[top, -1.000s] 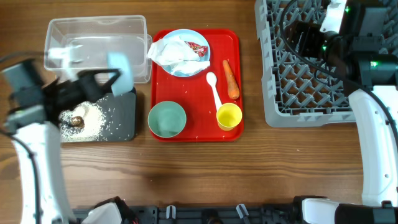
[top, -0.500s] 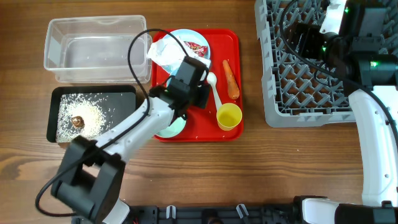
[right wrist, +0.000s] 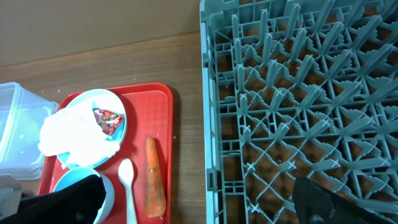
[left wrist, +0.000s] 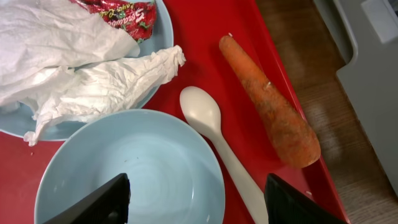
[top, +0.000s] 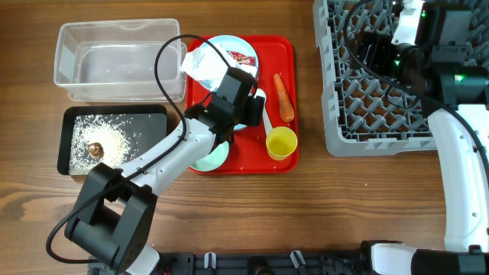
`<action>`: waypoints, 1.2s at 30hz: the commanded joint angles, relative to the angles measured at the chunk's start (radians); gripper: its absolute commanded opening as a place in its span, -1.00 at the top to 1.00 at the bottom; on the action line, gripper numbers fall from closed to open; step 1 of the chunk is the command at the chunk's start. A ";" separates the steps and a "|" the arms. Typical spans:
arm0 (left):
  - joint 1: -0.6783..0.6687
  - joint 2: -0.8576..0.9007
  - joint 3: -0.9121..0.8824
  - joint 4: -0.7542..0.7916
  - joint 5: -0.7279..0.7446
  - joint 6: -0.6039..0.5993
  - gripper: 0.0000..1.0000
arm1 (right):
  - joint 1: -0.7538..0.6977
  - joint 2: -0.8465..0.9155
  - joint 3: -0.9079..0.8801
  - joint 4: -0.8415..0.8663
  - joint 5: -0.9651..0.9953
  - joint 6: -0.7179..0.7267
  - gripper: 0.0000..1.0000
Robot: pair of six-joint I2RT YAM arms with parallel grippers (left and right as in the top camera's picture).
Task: Sort waste into correct bins and load items into the dishwasher rack
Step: 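Reach to the white plate and pinch the white tissue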
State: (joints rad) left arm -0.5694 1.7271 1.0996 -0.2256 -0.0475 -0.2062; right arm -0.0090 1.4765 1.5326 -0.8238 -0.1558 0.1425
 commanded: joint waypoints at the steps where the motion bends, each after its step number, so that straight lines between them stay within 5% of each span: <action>1: -0.006 -0.027 0.006 0.005 -0.003 -0.049 -0.45 | 0.006 0.016 0.014 0.000 -0.001 0.018 -0.99; 8: 0.002 -0.035 0.006 0.069 -0.003 -0.050 -0.82 | 0.006 0.017 0.014 0.001 -0.008 0.066 -0.99; 19: 0.108 -0.060 0.006 0.166 -0.007 -0.116 -1.00 | 0.006 0.017 0.014 0.008 -0.008 0.067 -1.00; 36: 0.109 -0.060 0.006 0.162 -0.033 -0.116 -1.00 | 0.006 0.017 0.014 0.011 -0.008 0.066 -1.00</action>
State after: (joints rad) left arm -0.4679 1.6955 1.0988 -0.0635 -0.0631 -0.3202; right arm -0.0090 1.4815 1.5326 -0.8181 -0.1562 0.1978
